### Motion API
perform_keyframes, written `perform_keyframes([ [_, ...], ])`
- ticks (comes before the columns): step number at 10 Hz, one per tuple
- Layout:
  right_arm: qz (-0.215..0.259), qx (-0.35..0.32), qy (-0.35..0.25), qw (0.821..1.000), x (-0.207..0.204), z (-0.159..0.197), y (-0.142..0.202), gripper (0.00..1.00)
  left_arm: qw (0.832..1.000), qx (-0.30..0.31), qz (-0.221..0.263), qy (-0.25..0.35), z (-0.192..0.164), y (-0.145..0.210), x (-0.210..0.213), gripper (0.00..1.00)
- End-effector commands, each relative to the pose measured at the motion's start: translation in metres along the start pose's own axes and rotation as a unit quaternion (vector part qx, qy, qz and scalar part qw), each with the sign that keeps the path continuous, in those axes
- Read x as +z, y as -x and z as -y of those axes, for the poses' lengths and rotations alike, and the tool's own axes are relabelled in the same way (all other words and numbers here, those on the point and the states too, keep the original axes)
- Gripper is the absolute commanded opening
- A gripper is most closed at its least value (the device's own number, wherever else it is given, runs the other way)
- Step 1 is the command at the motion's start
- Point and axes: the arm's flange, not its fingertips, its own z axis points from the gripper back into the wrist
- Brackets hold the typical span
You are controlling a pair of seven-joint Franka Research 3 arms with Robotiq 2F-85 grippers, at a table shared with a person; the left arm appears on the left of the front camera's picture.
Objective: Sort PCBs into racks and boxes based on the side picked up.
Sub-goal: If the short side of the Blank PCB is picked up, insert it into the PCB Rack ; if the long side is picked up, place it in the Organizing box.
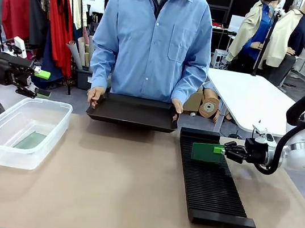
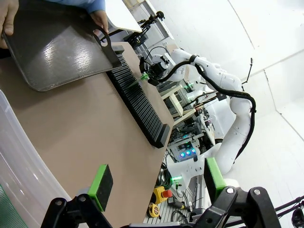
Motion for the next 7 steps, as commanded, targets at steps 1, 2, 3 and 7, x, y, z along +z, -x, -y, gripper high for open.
perform_keyframes([
  [1,-0.001,0.003,0.000,1.000,-0.0003,0.0000,0.0000,0.00,1.000,-0.002,0.001,0.000,0.0020,-0.0005,0.0008,1.00],
  [2,-0.001,0.003,0.000,1.000,-0.0003,0.0000,0.0000,0.00,1.000,-0.002,0.001,0.000,0.0020,-0.0005,0.0008,1.00],
  [3,-0.001,0.003,0.000,1.000,-0.0003,0.0000,0.0000,0.00,1.000,-0.002,0.001,0.000,0.0020,-0.0005,0.0008,1.00],
  [7,0.005,0.002,0.001,1.000,0.0038,0.0046,0.0007,0.00,1.000,-0.002,0.001,0.000,0.0020,-0.0005,0.0008,1.00],
])
